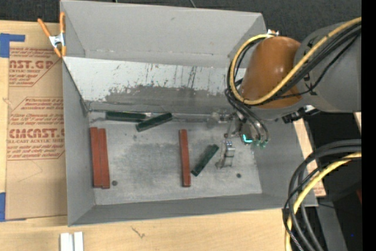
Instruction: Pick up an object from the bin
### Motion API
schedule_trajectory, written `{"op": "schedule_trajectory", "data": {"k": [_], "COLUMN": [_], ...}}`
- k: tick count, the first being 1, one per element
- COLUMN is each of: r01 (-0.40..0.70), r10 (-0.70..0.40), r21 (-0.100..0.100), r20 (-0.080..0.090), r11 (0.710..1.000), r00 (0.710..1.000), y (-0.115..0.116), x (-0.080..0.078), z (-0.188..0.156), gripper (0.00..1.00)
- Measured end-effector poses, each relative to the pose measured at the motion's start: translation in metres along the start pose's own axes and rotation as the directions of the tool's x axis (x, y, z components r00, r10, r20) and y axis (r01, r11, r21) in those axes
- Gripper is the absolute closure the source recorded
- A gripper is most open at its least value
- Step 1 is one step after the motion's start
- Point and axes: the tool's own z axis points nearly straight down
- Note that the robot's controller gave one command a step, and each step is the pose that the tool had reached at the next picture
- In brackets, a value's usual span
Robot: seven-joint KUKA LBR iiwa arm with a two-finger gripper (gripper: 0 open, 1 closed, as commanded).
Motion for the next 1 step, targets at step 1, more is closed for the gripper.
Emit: {"op": "schedule_trajectory", "data": {"k": [1], "r01": [0.0], "r10": [0.0], "r21": [0.001], "r20": [0.007], "r11": [1.0], "r00": [1.0], "y": [-0.0001], "x": [-0.002], "z": [-0.0036], "gripper": [0.0]}}
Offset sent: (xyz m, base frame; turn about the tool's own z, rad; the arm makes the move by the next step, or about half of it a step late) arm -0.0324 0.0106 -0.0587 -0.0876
